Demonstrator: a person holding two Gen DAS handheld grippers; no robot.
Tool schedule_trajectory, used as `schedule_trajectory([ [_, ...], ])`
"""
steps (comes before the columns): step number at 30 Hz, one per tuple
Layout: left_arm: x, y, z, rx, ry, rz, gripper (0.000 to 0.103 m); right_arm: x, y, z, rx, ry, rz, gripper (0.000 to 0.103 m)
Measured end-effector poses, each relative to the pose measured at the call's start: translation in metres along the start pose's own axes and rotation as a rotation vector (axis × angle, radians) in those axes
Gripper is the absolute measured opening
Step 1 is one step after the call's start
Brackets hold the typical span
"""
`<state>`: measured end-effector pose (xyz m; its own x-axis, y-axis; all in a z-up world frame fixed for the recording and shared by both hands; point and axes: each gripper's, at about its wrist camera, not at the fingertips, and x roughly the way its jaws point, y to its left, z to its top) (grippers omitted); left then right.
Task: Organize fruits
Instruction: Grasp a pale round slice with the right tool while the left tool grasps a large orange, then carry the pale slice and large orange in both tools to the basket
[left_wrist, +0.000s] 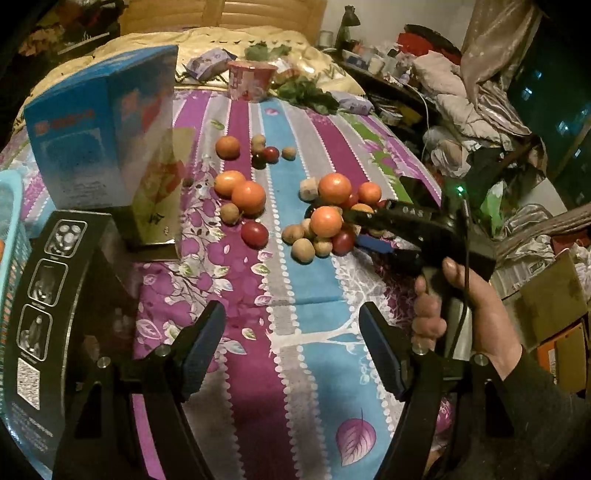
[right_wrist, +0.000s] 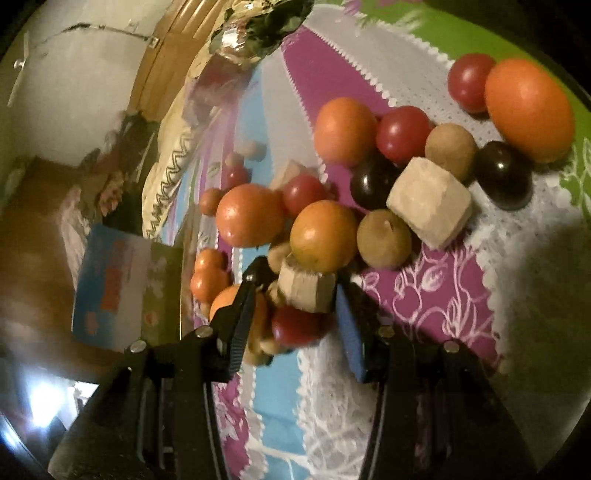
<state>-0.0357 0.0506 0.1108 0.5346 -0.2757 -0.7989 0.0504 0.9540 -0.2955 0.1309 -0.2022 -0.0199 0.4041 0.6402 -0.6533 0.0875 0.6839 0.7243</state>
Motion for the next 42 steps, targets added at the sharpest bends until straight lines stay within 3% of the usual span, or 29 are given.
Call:
schedule_trajectory([
  [7, 0.008, -0.003, 0.001, -0.008, 0.012, -0.012, 0.076, 0.002, 0.003, 0.005, -0.051, -0.001, -0.061, 0.035],
  [13, 0.025, -0.006, 0.010, -0.017, -0.006, -0.040, 0.076, -0.034, 0.020, -0.017, -0.261, -0.046, -0.109, 0.035],
  [16, 0.042, -0.008, 0.021, -0.009, -0.031, -0.054, 0.076, -0.054, 0.021, -0.046, -0.417, -0.070, -0.215, 0.035],
  [21, 0.082, -0.018, 0.042, 0.035, -0.066, -0.098, 0.076, -0.072, 0.001, -0.081, -0.536, -0.076, -0.338, 0.035],
  [29, 0.127, -0.029, 0.055, 0.076, -0.077, -0.099, 0.074, -0.065, 0.003, -0.089, -0.614, -0.093, -0.377, 0.035],
  [35, 0.136, -0.027, 0.055, 0.082, -0.088, -0.094, 0.054, -0.062, 0.001, -0.093, -0.626, -0.088, -0.389, 0.035],
  [42, 0.143, -0.031, 0.055, 0.081, -0.088, -0.104, 0.052, -0.062, 0.001, -0.094, -0.621, -0.087, -0.391, 0.035],
])
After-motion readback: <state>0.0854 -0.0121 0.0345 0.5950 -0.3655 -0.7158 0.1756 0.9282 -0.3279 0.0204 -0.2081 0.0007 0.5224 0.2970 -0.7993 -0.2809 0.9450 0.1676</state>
